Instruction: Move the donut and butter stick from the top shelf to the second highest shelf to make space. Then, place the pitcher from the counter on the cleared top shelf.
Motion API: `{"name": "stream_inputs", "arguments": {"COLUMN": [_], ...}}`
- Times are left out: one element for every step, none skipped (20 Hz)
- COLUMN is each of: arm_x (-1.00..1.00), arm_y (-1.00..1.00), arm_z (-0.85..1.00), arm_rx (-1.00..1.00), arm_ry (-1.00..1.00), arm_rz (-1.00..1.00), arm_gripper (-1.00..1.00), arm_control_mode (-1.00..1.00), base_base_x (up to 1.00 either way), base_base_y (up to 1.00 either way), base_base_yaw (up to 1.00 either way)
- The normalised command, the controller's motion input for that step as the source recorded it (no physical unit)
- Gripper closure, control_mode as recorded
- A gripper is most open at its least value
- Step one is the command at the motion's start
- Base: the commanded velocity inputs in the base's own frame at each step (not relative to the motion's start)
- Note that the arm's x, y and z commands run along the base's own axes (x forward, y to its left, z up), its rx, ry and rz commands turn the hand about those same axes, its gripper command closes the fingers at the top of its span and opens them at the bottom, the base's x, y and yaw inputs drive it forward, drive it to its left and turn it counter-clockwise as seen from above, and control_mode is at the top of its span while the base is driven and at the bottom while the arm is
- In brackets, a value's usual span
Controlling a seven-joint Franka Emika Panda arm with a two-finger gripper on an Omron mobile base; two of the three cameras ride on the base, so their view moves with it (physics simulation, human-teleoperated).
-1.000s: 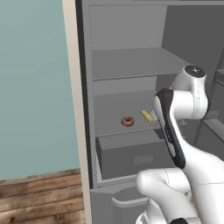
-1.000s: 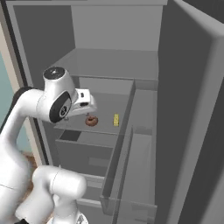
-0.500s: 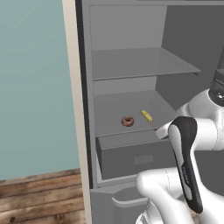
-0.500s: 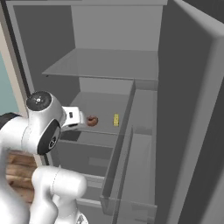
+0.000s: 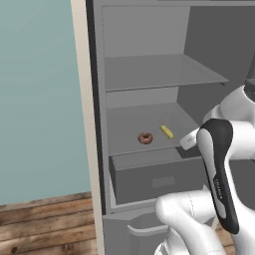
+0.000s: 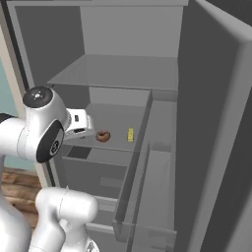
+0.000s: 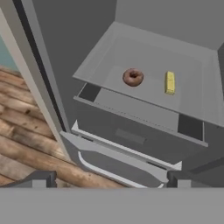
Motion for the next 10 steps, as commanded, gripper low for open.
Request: {"name": "stream_inputs", "arguments": {"arm_x": [0.00, 0.00, 0.01, 0.03, 0.03, 0.05, 0.05, 0.03, 0.01, 0.01], "arm_y": [0.00, 0.00, 0.00, 0.00, 0.00, 0.00, 0.00, 0.00, 0.00, 0.00], "arm_z": [0.00, 0.00, 0.00, 0.00, 0.00, 0.00, 0.00, 0.00, 0.00, 0.00], "arm_rx": [0.00, 0.00, 0.00, 0.00, 0.00, 0.00, 0.00, 0.00, 0.00, 0.00], "arm_ry": [0.00, 0.00, 0.00, 0.00, 0.00, 0.00, 0.00, 0.00, 0.00, 0.00], "arm_rz": [0.00, 0.00, 0.00, 0.00, 0.00, 0.00, 0.00, 0.00, 0.00, 0.00], "arm_gripper": [-1.00, -1.00, -1.00, -1.00, -1.00, -1.00, -1.00, -1.00, -1.00, -1.00], "arm_control_mode": [-1.00, -1.00, -1.00, -1.00, -1.00, -1.00, -1.00, -1.00, -1.00, -1.00], "base_base_x": [0.00, 0.00, 0.00, 0.00, 0.00, 0.00, 0.00, 0.00, 0.00, 0.00], "base_base_y": [0.00, 0.00, 0.00, 0.00, 0.00, 0.00, 0.00, 0.00, 0.00, 0.00], "base_base_yaw": [0.00, 0.00, 0.00, 0.00, 0.00, 0.00, 0.00, 0.00, 0.00, 0.00]}}
